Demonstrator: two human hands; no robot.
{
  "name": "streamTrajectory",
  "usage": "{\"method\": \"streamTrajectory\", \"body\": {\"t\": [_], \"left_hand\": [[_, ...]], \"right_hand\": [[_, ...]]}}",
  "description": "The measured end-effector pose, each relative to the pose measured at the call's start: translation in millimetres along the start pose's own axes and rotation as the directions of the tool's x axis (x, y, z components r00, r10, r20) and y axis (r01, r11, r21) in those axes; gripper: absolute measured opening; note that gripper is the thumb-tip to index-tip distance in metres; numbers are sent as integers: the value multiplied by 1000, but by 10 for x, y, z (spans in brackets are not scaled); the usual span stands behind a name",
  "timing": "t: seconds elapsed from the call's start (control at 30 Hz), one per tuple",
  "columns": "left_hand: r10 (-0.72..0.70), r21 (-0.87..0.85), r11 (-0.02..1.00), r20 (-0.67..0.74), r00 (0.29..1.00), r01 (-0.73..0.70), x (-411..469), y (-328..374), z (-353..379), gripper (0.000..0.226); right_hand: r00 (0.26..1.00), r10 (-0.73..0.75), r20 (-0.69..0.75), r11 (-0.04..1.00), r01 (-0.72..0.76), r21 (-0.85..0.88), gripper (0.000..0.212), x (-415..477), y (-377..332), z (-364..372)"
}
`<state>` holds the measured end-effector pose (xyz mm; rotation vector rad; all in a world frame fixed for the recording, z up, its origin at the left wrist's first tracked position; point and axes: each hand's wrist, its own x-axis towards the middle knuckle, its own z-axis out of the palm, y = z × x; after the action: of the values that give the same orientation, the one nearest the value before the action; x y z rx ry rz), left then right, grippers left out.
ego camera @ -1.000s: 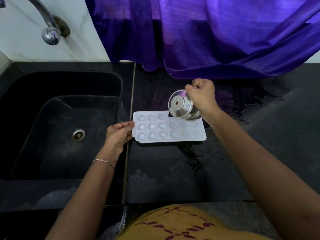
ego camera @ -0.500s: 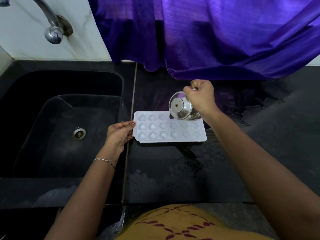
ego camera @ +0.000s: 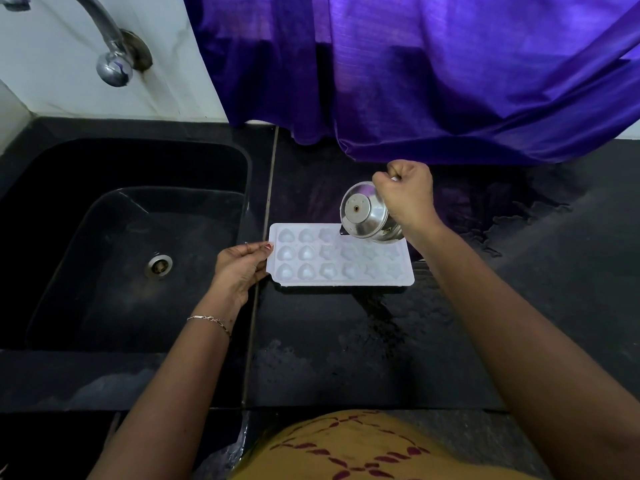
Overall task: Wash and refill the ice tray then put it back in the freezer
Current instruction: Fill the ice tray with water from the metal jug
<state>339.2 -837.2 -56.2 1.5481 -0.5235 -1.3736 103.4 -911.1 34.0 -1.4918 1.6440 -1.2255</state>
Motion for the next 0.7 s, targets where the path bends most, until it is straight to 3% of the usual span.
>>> {"method": "streamTrajectory", "body": {"t": [0.23, 0.7], "left_hand": [[5, -2, 1000, -2, 1000, -5, -13, 4, 4, 3], [15, -2, 1000, -2, 1000, -15, -29, 6, 4, 3]], "right_hand": [[992, 129, -9, 974, -125, 187, 45, -8, -57, 71], [992, -86, 88, 996, 87, -6, 40, -50, -171, 354]]}}
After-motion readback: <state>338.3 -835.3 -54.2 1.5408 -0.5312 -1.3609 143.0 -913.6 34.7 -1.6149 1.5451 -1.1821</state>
